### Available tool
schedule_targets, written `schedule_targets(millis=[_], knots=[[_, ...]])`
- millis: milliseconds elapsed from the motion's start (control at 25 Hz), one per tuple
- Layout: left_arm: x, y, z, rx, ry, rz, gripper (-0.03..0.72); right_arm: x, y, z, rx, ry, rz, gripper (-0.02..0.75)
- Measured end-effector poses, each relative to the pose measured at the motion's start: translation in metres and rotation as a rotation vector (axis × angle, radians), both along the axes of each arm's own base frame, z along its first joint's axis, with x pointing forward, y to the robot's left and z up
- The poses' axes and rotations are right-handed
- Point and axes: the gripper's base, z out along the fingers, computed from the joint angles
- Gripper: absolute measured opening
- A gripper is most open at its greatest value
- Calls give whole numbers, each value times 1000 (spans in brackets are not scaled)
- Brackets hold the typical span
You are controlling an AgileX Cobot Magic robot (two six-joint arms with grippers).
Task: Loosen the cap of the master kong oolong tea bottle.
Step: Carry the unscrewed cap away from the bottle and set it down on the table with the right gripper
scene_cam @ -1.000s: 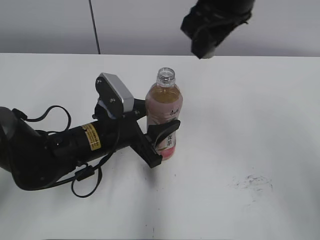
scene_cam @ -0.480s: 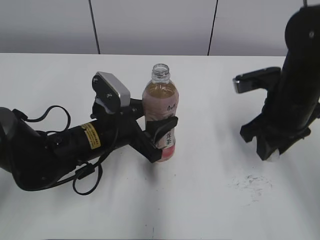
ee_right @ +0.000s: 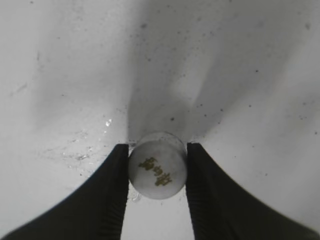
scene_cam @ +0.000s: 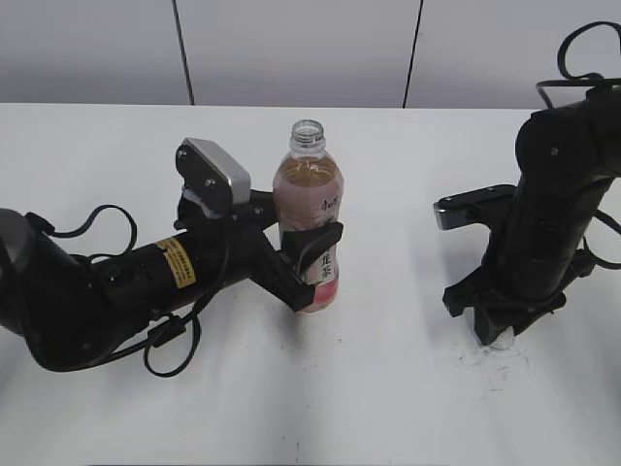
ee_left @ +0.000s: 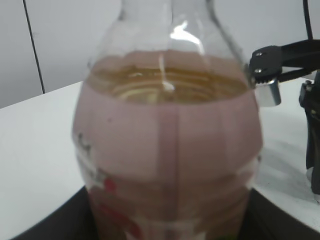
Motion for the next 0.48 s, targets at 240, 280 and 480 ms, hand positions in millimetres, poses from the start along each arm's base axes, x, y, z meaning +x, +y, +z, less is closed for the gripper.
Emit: schedule_targets(millis=[240,280,480], knots=[[0,0,0,0,1,1,385,1,0,-5,0,3,-3,375],[0,0,0,0,1,1,385,1,0,-5,1,3,-4,434],[0,0,0,-1,1,2,385,0,2,-5,18,9,-24,575]])
